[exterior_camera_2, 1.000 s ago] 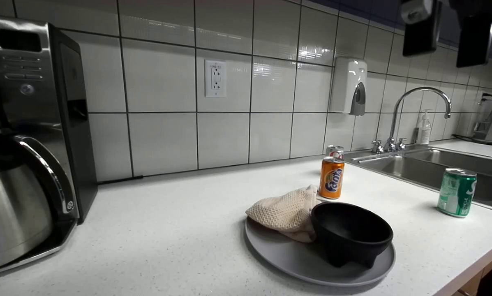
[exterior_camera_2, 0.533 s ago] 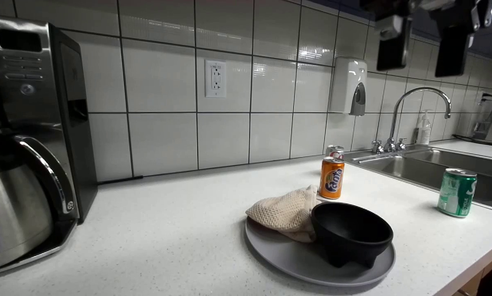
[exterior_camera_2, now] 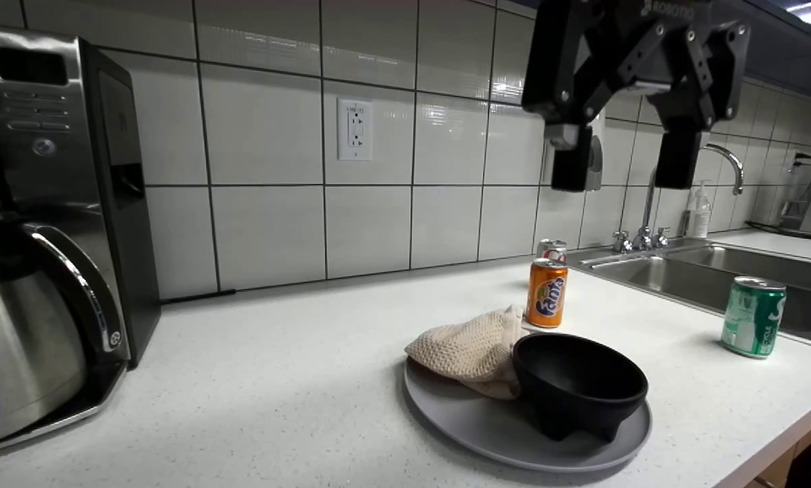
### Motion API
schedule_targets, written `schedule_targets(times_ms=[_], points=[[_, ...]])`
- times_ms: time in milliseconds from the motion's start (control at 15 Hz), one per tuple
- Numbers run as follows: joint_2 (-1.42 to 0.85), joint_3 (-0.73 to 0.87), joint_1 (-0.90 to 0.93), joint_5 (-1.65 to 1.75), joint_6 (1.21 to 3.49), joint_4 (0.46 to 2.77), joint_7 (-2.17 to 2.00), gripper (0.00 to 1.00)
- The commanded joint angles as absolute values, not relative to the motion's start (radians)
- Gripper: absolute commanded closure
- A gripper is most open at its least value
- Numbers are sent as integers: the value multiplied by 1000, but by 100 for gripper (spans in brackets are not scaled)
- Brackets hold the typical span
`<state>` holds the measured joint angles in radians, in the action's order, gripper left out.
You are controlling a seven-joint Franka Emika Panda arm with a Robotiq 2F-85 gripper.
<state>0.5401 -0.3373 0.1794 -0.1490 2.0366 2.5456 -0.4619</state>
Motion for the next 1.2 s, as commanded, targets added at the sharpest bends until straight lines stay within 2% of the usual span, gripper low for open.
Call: schedule_targets(times_ms=[0,600,1133], points=[[483,-327,171,-131,2083,2549,-449,0],[343,-257,174,-92,2078,2505,-289,0],[169,-244,180,-40,2165,2446,-237,0]])
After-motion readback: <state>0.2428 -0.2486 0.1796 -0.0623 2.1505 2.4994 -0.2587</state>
